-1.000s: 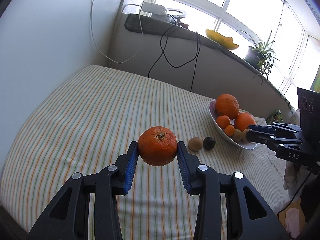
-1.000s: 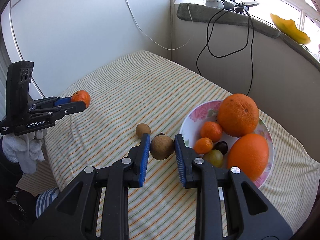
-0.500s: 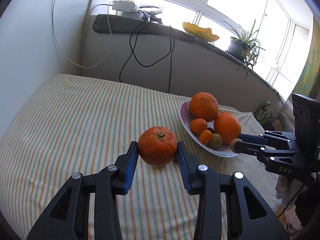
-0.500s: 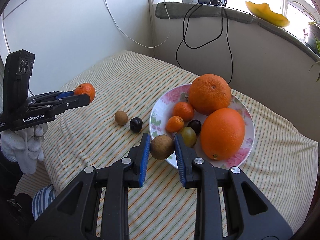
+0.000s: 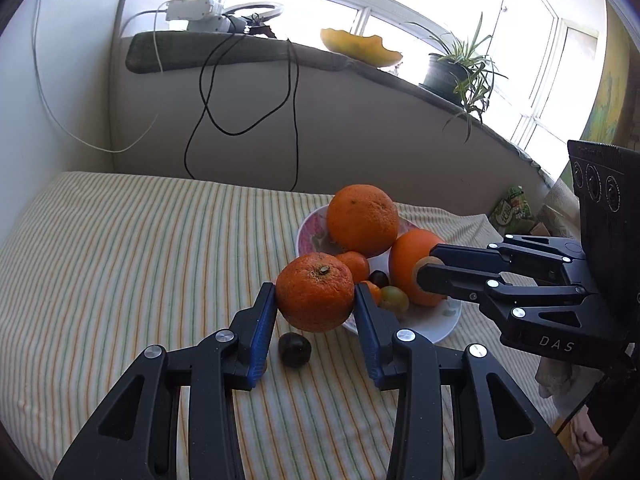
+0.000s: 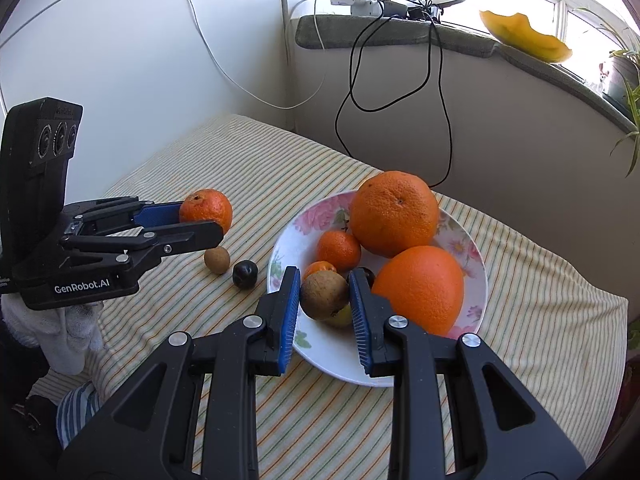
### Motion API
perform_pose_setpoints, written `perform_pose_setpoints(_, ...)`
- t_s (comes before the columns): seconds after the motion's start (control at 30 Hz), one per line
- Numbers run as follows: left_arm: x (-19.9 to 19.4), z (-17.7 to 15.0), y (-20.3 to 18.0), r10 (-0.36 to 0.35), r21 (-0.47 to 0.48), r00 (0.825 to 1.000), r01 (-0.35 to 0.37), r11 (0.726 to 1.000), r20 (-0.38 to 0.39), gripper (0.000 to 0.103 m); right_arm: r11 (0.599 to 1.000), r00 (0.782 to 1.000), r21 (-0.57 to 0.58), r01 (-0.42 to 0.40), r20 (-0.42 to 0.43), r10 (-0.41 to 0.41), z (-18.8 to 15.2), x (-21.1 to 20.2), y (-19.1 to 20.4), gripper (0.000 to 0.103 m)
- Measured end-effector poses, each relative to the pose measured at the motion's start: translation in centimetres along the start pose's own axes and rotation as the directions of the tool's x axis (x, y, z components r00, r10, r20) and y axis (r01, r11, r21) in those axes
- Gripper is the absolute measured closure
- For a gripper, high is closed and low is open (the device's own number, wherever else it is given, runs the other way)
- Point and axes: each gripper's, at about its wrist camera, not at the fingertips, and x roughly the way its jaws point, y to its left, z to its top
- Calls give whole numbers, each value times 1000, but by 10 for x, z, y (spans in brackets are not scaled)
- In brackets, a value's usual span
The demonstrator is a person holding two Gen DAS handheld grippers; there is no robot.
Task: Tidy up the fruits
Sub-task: 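Carry the small tangerine and brown fruit toward the plate with both tools, then lower the tangerine and brown fruit onto the plate and open both tools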
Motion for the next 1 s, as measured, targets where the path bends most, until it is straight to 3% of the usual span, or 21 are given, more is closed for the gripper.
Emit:
perform_pose_setpoints(0.4,30,6,-11,-11,31,999,13,999,-44,66,999,1000,-33,6,-9,-6,17,18,-8,77)
perform_pose_setpoints(0.9,41,9,-16,-11,47,998,14,999,-68,65,999,999,-34,18,-30,-19,23,31,-14,77)
perform_pose_setpoints(1.0,40,9,-16,-2,45,998,5,999,-65,56,999,999,-27,31,-29,-32,23,31,-15,76)
